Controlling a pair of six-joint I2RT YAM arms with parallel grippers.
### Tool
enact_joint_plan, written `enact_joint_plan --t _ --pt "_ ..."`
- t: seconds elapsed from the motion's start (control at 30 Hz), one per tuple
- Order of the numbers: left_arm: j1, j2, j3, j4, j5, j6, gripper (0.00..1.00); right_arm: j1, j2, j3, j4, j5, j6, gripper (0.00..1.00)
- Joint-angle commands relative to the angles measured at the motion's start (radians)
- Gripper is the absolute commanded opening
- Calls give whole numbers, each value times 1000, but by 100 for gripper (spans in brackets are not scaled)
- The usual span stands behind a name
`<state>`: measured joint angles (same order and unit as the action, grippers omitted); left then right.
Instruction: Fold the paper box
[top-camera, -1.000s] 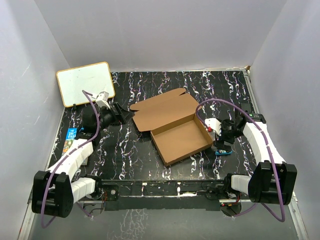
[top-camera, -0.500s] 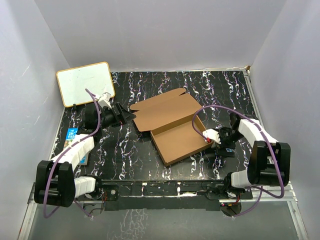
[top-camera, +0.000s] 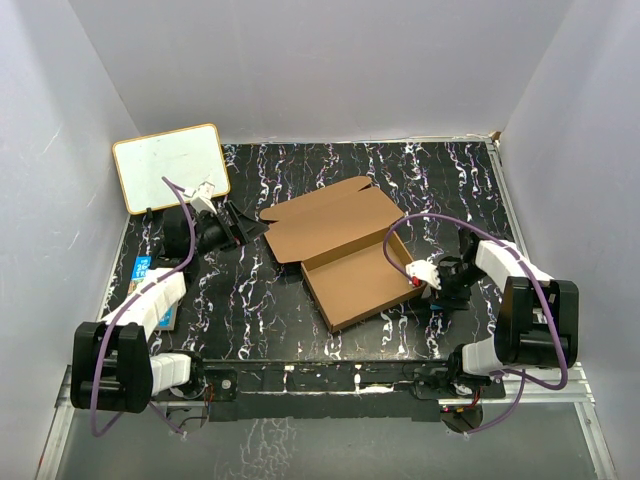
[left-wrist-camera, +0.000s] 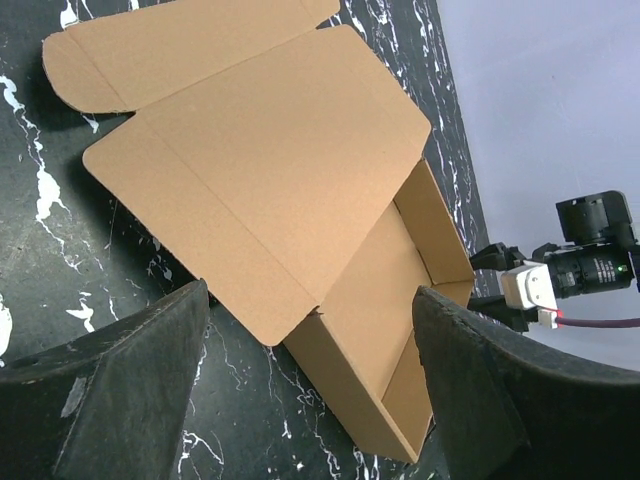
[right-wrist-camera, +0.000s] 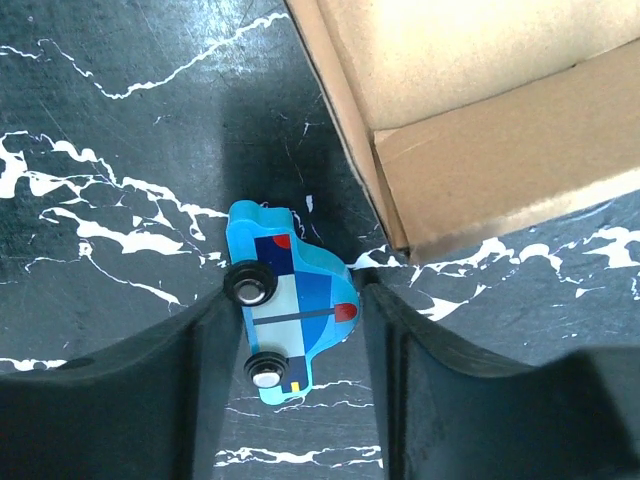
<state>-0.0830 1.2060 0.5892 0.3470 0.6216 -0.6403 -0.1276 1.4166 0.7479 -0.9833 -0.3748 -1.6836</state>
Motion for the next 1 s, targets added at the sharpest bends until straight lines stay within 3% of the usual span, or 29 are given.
enact_joint_plan --t 0.0,0.3,0.57,0.73,0.8,0.97 --pt "15 -9 4 36 41 -23 81 -13 -13 11 19 5 -4 51" --pt "29 -26 11 35 38 -30 80 -41 -63 112 -122 -23 -17 25" --pt "43 -73 46 -8 6 -53 80 -46 -139 255 -261 -102 14 11" --pt "43 -66 89 -26 30 -74 81 -42 -187 359 -245 -299 150 8" --pt "43 -67 96 -26 47 -80 82 -25 -194 379 -186 -418 290 8" --pt "42 -81 81 -41 54 -94 83 189 -167 343 44 -475 637 8"
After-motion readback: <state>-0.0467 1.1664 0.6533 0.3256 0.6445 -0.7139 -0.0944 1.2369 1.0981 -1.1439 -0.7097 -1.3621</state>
